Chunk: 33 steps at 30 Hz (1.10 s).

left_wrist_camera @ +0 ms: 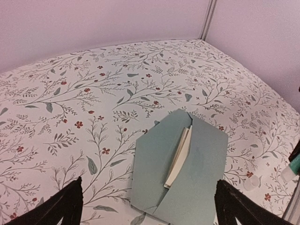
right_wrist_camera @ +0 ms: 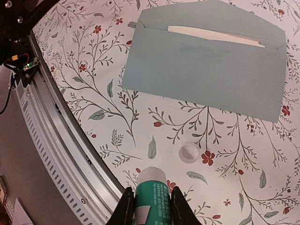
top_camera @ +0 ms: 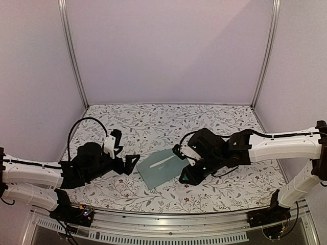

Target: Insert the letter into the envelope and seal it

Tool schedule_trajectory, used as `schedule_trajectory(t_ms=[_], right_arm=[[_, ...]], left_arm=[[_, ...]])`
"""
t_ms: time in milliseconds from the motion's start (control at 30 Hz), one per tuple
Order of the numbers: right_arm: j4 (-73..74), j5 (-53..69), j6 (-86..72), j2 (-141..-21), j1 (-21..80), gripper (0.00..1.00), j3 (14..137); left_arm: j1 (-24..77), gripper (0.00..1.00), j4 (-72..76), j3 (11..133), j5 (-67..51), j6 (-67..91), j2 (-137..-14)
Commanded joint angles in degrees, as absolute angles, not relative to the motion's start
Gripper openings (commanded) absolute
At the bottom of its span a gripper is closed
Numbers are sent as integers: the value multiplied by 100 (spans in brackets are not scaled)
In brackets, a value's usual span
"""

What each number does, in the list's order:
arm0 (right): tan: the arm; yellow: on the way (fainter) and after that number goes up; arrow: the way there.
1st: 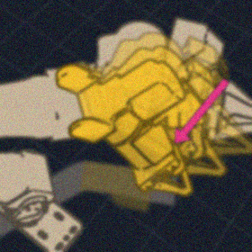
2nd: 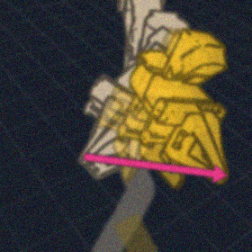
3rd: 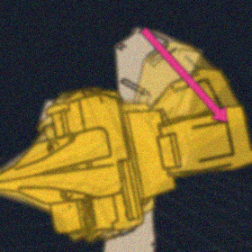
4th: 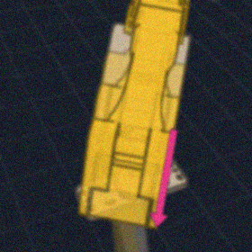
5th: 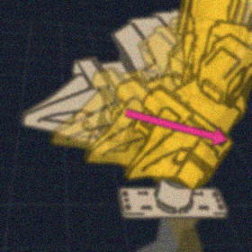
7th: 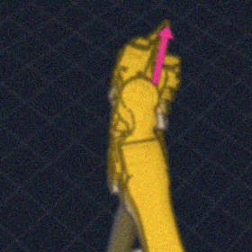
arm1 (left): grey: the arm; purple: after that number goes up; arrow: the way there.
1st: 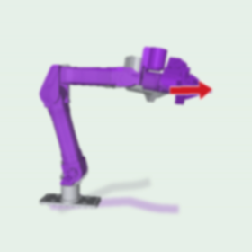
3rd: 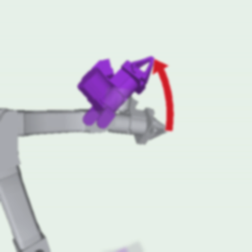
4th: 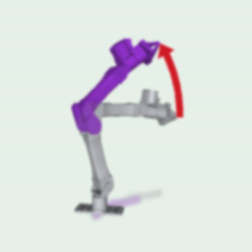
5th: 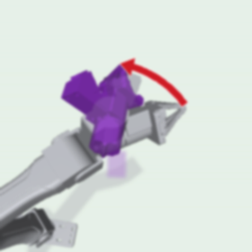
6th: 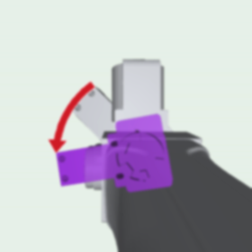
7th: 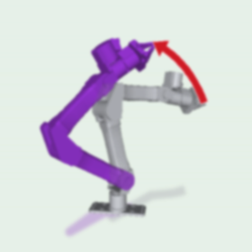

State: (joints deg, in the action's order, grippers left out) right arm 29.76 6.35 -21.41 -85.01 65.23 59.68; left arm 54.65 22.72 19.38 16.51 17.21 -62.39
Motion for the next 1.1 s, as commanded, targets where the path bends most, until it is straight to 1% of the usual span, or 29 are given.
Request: schedule_trajectory(t_ms=[0,200,400,1067], right_arm=[[3100,818,-2010,-8955,6479,0,6207],[3102,944,-1901,-9357,6314,0,6198],[3105,990,-1807,-9655,6243,0,6288],[3031,1077,-1612,-9830,6058,0,6434]], left_arm=[[5126,97,2093,1732,1849,2162,-5984],[5026,97,2118,1718,1799,2198,-6056],[4999,100,2121,1731,1778,2241,-6100],[4983,100,2128,1749,1700,2187,-6182]])
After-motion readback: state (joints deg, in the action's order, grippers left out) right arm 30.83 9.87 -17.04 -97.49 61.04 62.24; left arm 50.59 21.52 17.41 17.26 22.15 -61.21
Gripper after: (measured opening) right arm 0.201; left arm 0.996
